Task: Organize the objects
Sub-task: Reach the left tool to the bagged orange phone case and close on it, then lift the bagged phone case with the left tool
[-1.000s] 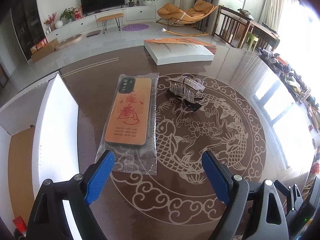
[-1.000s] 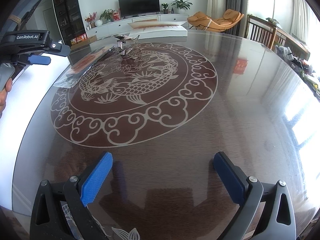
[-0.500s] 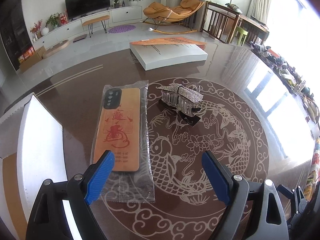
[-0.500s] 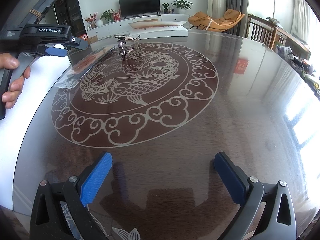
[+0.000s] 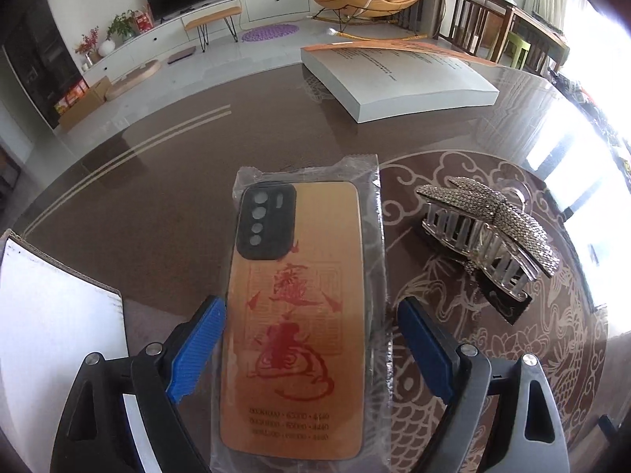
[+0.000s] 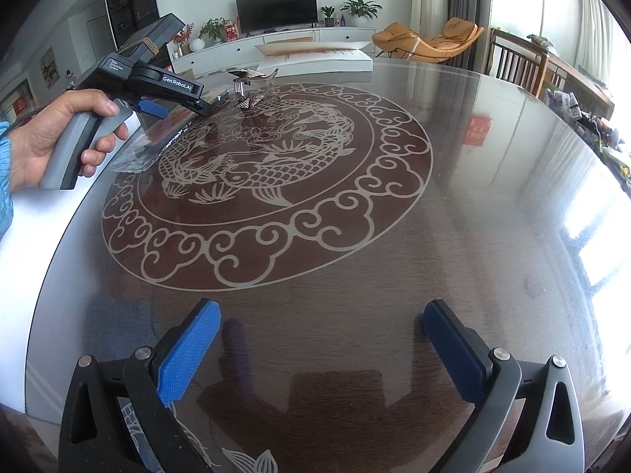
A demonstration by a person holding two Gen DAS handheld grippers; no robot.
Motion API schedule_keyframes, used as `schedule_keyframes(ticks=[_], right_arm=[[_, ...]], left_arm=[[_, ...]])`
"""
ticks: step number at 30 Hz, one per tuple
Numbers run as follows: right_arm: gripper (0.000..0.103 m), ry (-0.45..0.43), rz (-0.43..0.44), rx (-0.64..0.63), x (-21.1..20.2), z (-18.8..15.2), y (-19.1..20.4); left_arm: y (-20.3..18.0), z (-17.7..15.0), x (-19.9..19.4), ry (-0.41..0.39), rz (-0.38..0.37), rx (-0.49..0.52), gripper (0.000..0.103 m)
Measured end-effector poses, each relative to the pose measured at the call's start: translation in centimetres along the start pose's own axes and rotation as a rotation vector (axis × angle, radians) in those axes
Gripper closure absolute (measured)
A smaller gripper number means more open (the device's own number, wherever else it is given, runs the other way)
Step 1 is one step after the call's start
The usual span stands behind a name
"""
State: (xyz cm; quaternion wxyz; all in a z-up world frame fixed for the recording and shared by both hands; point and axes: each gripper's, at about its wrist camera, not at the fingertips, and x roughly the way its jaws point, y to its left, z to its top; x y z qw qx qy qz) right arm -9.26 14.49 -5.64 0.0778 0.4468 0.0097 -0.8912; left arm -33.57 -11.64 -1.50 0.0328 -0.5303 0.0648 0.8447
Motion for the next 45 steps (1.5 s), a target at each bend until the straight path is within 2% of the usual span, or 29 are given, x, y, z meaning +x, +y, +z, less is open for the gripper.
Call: schedule_keyframes(ticks=[2, 3, 5, 8, 11, 12, 13, 15, 16, 24, 32, 39, 41, 45], right_arm=[[0.000, 0.004, -0.006, -0.008, 0.0, 0.0, 0.1], [0.000, 0.007, -0.009, -0.013, 0.0, 0.0, 0.2], [0.000, 0.011, -0.015, -0.021, 0.1, 0.0, 0.3], [0.000, 0.014, -0.016, -0.031, 0.1, -0.1, 0.4], [0.000, 0.014, -0.015, -0.031, 0.1, 0.0, 0.3], [0.000, 0.014, -0.014, -0.031, 0.0, 0.0, 0.3], [0.000, 0.014, -0.014, -0.030, 0.1, 0.0, 0.3], [0.000, 0.014, -0.015, -0.031, 0.1, 0.0, 0.3], [0.000, 0.015, -0.015, -0.032, 0.1, 0.0, 0.3], [0.000, 0.012, -0.008, -0.029, 0.1, 0.0, 0.2], [0.000, 0.018, -0.016, -0.045, 0.2, 0.1, 0.3], [0.000, 0.024, -0.023, -0.063, 0.4, 0.1, 0.5], [0.000, 0.024, -0.023, -0.063, 0.4, 0.1, 0.5], [0.000, 0.024, -0.023, -0.063, 0.4, 0.1, 0.5]], left_arm=[[1.2, 0.2, 0.7, 0.009, -0.023, -0.052, 0.014], [1.7, 0.1, 1.0, 0.011, -0.042, -0.080, 0.010], [1.8, -0.1, 1.4, -0.003, -0.026, -0.086, 0.000], [2.1, -0.5, 1.4, -0.046, -0.028, -0.107, 0.000], [2.1, -0.8, 1.1, -0.055, -0.014, -0.123, 0.000], [2.1, -1.1, 0.9, -0.064, -0.006, -0.133, 0.004], [2.0, -1.4, 0.5, -0.080, 0.001, -0.143, 0.015], [1.9, -2.2, -0.2, -0.096, 0.017, -0.169, 0.025], [1.8, -2.6, -0.5, -0.099, 0.026, -0.181, 0.027], [-0.3, -8.3, -3.3, -0.128, 0.100, -0.300, 0.027], [-2.9, -14.6, -6.4, -0.151, 0.100, -0.284, 0.026], [-3.5, -18.2, -8.0, -0.180, 0.086, -0.251, 0.022], [-3.4, -18.5, -8.0, -0.181, 0.086, -0.259, 0.018], [-2.7, -18.2, -7.4, -0.151, 0.099, -0.301, 0.000]])
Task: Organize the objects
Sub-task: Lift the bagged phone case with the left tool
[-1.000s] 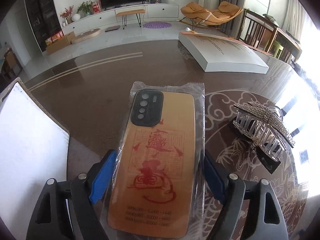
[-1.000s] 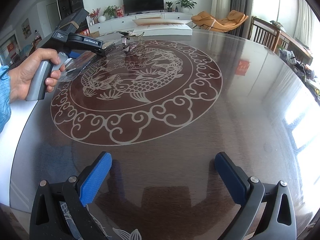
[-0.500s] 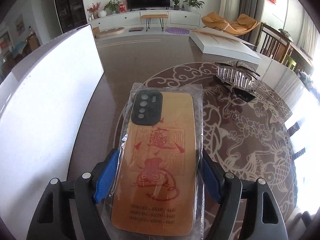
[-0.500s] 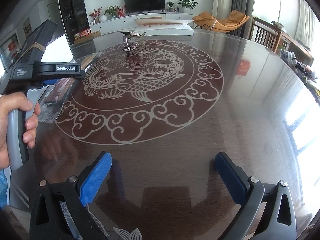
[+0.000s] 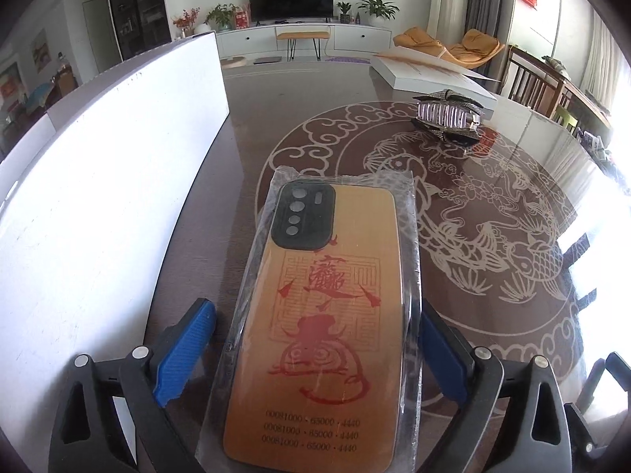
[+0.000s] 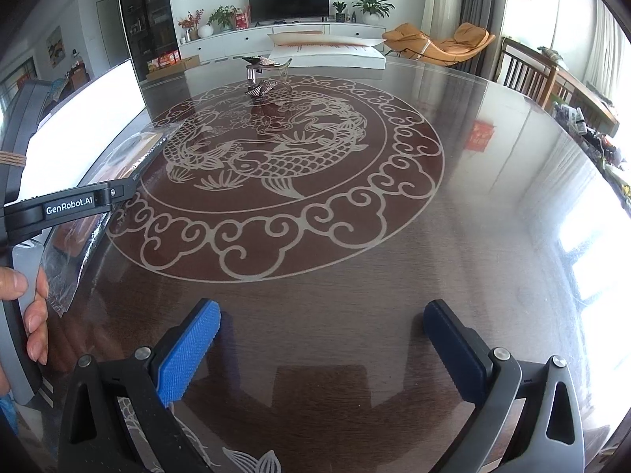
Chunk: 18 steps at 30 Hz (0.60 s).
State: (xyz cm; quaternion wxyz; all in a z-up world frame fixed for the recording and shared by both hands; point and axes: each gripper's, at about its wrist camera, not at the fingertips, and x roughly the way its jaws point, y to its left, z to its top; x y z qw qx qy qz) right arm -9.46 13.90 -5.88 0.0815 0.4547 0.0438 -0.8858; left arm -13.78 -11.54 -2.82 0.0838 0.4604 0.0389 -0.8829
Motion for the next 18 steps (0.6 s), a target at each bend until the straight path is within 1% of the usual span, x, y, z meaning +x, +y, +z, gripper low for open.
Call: schedule_keyframes(ticks=[18], right_arm=[[0.000, 0.000, 0.000, 0.000, 0.02, 0.02, -0.02]], left_arm=[[0.09, -0.24, 0.10, 0.000, -0.001, 0.004, 0.000]])
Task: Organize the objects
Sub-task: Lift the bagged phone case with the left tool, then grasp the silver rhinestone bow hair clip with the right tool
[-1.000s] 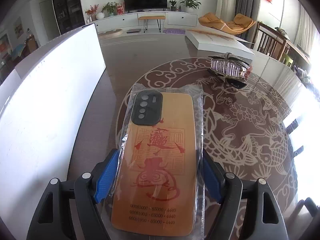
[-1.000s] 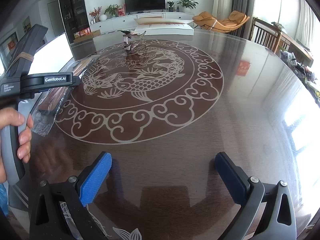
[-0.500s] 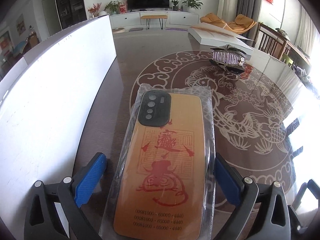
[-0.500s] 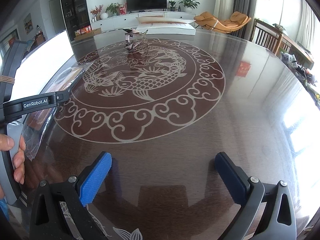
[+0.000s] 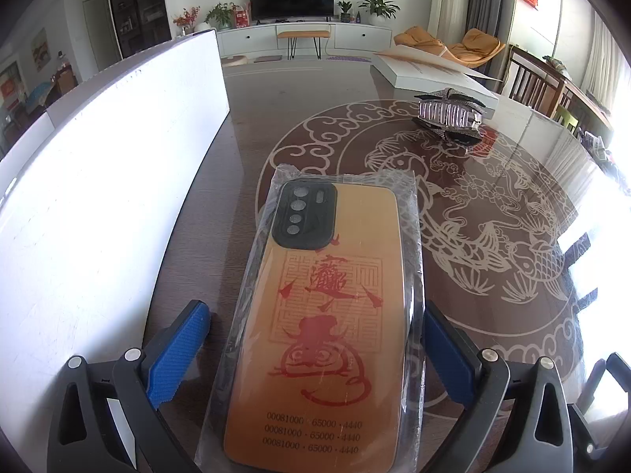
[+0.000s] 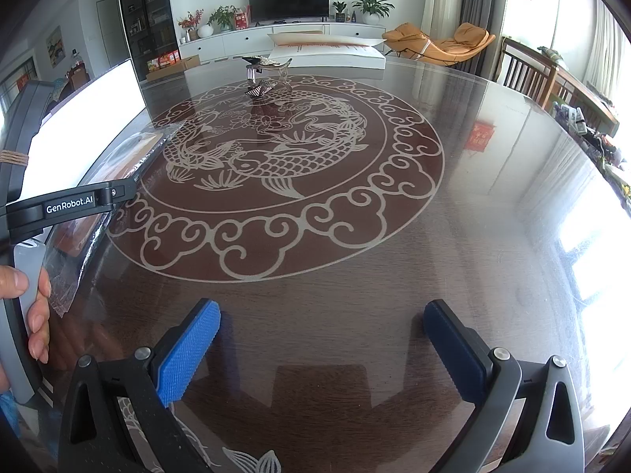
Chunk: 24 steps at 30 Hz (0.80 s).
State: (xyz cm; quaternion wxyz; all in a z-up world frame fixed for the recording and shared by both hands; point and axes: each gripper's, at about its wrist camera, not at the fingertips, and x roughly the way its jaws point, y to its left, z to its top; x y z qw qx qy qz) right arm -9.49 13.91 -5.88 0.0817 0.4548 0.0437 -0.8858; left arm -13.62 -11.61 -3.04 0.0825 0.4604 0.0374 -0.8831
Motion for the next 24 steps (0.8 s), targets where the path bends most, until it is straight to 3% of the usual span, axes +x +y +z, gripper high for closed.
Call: schedule_keyframes(ticks=[8, 12, 20, 24], right_arm=[[0.000, 0.003, 0.001, -0.003, 0.2, 0.2, 0.0], [0.000, 0.012, 0.010, -0.018, 1.4, 1.9, 0.4], [0.000, 0.014, 0.088, -0.133, 8.5, 11.2, 3.6], [0.000, 0.019, 0.085, -0.127, 12.6, 16.7, 4.7]], left_arm=[[0.0, 0.0, 0.0, -0.001, 0.001, 0.000, 0.000], [0.0, 0.0, 0.0, -0.001, 0.001, -0.001, 0.000], [0.1, -0.1, -0.2, -0.002, 0.002, -0.002, 0.000], [0.1, -0.1, -0.2, -0.002, 0.002, -0.002, 0.000]])
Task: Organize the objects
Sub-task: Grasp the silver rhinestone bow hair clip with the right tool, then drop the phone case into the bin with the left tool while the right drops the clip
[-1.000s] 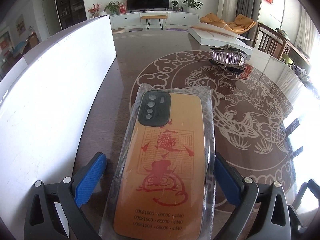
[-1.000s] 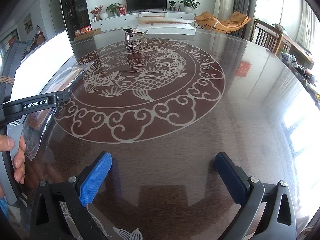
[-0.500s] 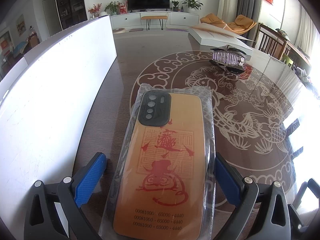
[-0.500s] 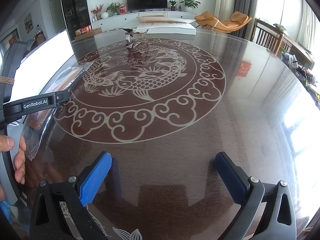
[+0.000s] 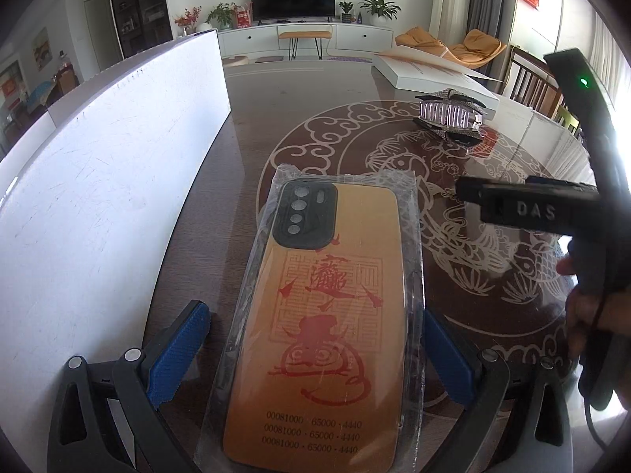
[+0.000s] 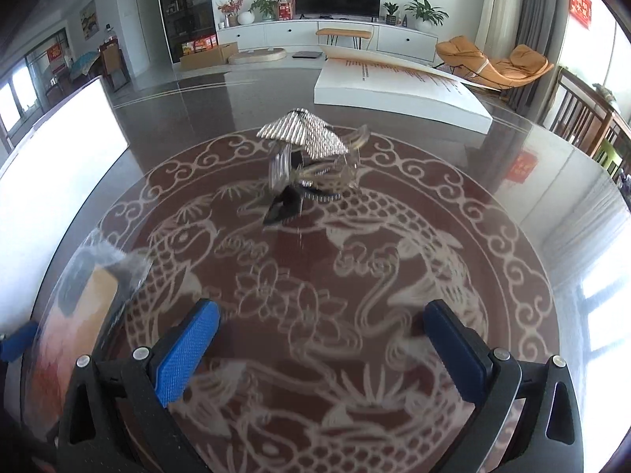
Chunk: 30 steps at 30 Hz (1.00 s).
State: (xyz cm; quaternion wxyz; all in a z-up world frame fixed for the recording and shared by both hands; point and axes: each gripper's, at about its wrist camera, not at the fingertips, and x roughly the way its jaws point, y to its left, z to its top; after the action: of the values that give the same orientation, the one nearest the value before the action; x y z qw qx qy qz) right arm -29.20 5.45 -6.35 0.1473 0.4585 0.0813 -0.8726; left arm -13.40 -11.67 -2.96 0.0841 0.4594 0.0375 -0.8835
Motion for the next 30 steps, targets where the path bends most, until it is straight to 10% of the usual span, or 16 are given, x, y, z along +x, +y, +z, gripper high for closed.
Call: schedule_keyframes(ticks=[6, 8, 10, 27, 30], right_arm=[[0.004, -0.008, 0.051, 0.064, 3.3, 5.9, -0.1], [0.040, -0.015, 0.033, 0.073, 3.7, 6.7, -0.5], [0.052, -0.015, 0.039, 0.083, 3.6, 7.0, -0.9], [0.050, -0.079, 0.107, 0.055, -10.8, -14.7, -3.0], [0.027, -0.032, 0.107, 0.052, -12.6, -17.1, -3.6]], left_arm=[[0.1, 0.0, 0.0, 0.000, -0.003, 0.000, 0.000], [0.1, 0.0, 0.0, -0.001, -0.002, 0.000, 0.000], [0.1, 0.1, 0.1, -0.001, -0.002, 0.001, 0.000], [-0.5, 0.1, 0.1, 0.002, -0.039, 0.042, 0.000], [-1.0, -0.3, -0.7, -0.030, -0.053, 0.071, 0.022]])
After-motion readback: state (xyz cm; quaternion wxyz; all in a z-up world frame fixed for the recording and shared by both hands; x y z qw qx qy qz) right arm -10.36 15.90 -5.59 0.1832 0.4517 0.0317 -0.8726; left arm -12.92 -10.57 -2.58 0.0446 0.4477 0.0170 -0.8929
